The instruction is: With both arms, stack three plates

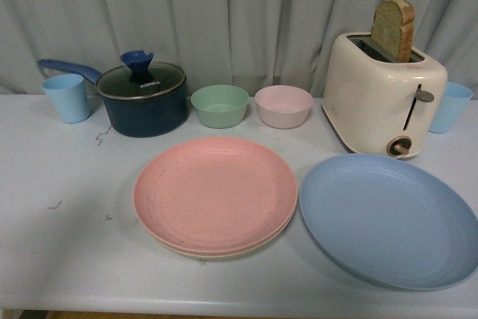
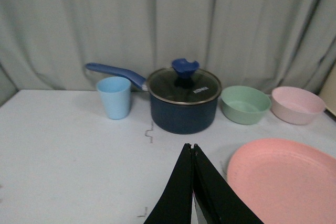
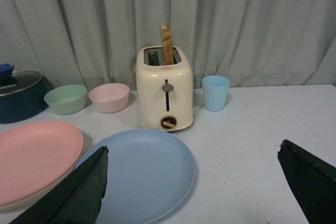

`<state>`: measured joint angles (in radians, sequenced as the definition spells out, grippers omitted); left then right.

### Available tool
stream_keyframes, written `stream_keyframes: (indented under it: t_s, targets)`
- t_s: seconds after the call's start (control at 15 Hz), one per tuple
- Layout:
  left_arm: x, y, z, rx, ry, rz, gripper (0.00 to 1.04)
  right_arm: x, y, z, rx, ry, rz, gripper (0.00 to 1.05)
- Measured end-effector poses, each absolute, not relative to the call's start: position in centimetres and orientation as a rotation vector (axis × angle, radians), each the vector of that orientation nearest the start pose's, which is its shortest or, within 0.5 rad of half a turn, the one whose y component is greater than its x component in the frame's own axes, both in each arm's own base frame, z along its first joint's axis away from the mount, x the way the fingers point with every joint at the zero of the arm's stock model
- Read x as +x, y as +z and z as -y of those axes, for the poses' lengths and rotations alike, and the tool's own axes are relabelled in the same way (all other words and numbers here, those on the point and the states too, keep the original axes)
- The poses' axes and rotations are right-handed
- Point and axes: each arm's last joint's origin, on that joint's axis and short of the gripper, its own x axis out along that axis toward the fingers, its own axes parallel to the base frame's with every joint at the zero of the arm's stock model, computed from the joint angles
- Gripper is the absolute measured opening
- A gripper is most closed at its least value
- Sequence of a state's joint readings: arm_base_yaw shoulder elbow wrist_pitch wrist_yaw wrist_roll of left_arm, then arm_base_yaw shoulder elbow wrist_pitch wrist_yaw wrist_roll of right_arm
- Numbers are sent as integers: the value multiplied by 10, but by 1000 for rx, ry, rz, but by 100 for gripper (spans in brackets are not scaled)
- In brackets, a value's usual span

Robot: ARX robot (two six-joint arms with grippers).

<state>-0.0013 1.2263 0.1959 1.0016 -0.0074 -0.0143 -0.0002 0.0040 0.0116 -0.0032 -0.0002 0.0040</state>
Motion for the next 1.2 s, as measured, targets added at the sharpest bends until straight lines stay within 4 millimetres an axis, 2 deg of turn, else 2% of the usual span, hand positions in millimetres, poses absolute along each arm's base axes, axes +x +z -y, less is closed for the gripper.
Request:
stream_keyframes:
  t_s: [0.13, 0.27, 0.4, 0.6, 1.2]
  targets:
    - [201, 171, -1, -15, 15, 21, 2, 97, 167, 0, 4, 0, 4, 98]
    - [184, 158, 0, -14, 3, -44, 2, 97, 167, 0, 4, 0, 4, 98]
    - [170, 164, 0, -14, 0, -4, 2, 97, 167, 0, 4, 0, 4, 98]
    - [152, 162, 0, -14, 1, -20, 2, 97, 167, 0, 4, 0, 4, 98]
    - [124, 170, 0, -14, 0, 8, 2, 97, 167, 0, 4, 0, 4, 98]
